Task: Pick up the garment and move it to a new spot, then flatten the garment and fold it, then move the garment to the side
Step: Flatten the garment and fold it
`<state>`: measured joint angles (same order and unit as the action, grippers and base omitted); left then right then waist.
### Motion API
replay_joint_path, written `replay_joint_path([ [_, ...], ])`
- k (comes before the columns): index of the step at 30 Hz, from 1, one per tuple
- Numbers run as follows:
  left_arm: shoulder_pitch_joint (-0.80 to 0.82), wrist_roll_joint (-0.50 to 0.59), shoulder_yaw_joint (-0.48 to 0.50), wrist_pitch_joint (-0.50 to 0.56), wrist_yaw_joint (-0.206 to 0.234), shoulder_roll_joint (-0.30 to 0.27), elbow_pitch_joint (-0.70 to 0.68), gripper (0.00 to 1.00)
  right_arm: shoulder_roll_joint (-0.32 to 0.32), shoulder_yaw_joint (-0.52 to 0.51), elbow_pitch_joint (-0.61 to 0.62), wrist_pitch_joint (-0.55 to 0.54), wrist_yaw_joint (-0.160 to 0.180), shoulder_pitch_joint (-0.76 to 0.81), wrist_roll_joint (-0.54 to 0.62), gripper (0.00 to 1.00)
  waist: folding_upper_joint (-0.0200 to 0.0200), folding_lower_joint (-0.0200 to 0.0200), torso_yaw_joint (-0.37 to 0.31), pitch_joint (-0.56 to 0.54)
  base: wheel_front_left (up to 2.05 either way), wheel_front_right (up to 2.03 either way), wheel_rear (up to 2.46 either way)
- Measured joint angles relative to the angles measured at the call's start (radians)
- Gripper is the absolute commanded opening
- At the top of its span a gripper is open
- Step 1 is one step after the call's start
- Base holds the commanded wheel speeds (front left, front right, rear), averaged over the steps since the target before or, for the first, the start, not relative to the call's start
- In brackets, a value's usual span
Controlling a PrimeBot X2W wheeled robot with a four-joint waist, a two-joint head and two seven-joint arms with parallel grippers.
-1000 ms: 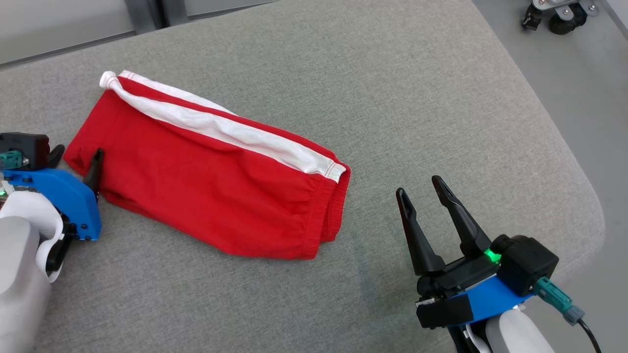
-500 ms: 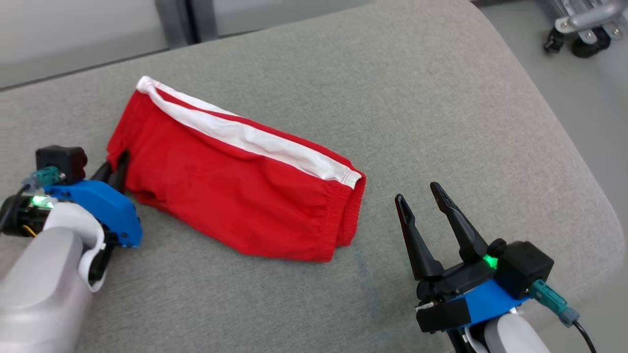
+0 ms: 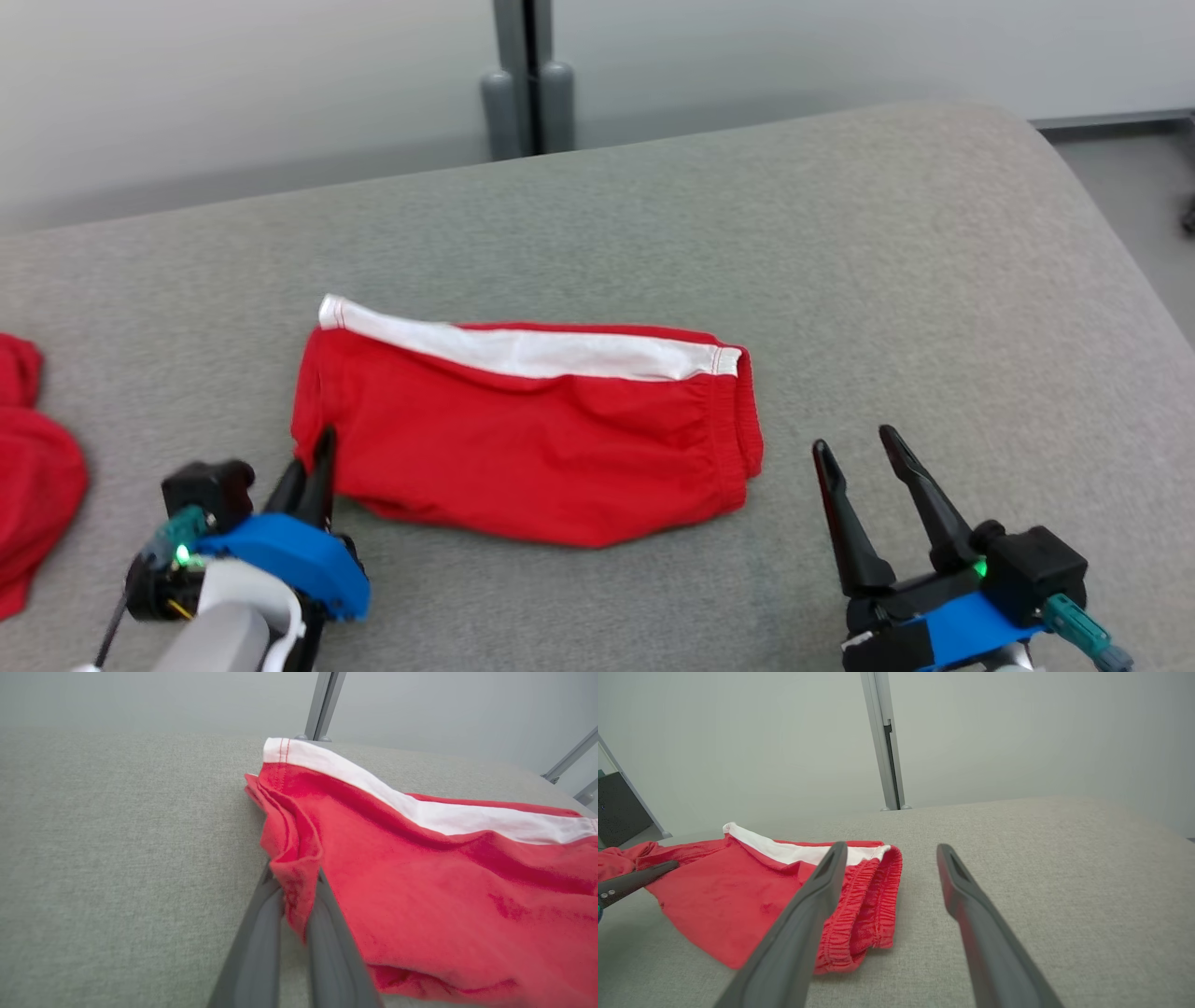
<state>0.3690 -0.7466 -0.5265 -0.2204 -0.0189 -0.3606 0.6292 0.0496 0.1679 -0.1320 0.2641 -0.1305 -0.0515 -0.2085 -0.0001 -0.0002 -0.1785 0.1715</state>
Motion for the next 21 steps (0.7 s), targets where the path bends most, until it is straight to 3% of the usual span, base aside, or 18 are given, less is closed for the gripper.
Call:
replay_joint_path([
  [12, -0.217, -0.036, -0.008, 0.015, 0.086, 0.019, -0.158, 0.0, 0.001, -0.052, -0.019, 0.0, 0.0, 0.047, 0.022, 1.0, 0.0, 0.0001, 0.104, -0.038, 0.0, 0.0, 0.0],
  [13, -0.223, -0.035, -0.008, 0.014, 0.093, 0.018, -0.163, 0.24, 0.002, -0.053, -0.022, 0.0, 0.0, 0.047, 0.022, 1.0, 0.0, 0.0001, 0.107, -0.042, 0.0, 0.0, 0.0],
  [14, -0.228, -0.031, -0.009, 0.01, 0.103, 0.016, -0.167, 1.0, 0.002, -0.052, -0.026, 0.0, 0.0, 0.047, 0.022, 1.0, -0.0001, 0.0001, 0.11, -0.045, 0.0, 0.0, 0.0],
  [21, -0.239, 0.03, 0.031, -0.035, 0.15, 0.002, -0.214, 1.0, 0.007, -0.058, -0.047, 0.0, 0.0, 0.046, 0.021, 1.0, 0.0, 0.0001, 0.126, -0.076, 0.0, 0.0, 0.0],
])
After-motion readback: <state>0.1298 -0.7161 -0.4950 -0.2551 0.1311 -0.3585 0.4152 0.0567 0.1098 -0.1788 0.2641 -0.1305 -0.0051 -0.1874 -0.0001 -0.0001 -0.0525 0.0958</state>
